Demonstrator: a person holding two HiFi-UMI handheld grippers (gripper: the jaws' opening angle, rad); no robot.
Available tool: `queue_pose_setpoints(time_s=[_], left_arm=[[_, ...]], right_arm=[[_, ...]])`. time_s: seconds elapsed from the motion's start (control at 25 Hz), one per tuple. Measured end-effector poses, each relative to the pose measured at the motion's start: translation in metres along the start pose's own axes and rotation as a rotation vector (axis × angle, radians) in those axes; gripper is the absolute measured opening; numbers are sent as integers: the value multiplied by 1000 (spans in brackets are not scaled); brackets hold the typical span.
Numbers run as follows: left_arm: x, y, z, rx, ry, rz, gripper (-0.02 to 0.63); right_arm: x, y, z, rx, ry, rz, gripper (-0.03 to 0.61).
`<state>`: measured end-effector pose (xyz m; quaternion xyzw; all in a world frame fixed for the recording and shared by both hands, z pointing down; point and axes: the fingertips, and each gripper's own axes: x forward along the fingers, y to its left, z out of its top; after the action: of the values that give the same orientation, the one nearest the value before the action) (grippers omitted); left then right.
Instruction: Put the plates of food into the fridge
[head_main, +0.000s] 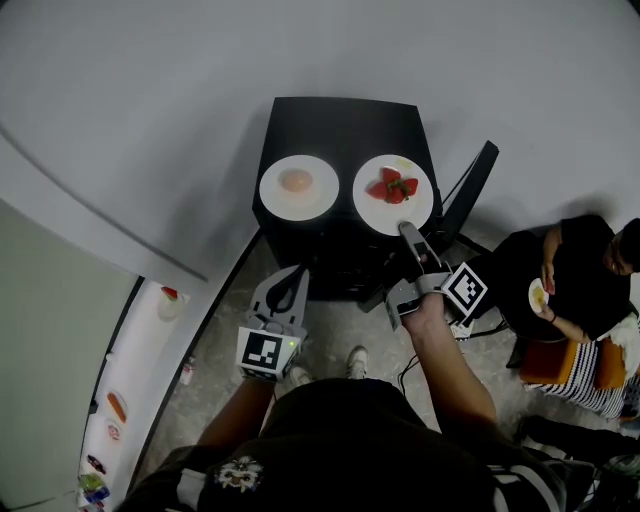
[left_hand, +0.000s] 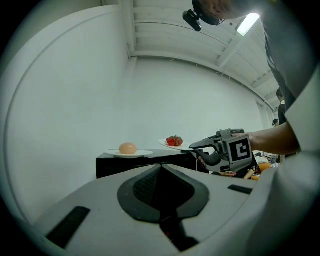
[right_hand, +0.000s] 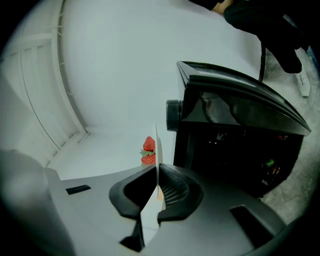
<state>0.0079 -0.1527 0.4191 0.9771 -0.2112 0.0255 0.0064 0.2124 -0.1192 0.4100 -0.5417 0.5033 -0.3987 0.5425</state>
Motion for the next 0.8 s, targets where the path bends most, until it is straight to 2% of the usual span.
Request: queue_pose_setpoints(time_s=[0.44,0.8], left_arm=[[-6,-2,3,-33,-11,6,21],[-4,8,-13,-34,9,31,21]], right_arm=[[-44,16,-35,-12,99,19,34],[-73,-13,-63,24,149,-54,34]])
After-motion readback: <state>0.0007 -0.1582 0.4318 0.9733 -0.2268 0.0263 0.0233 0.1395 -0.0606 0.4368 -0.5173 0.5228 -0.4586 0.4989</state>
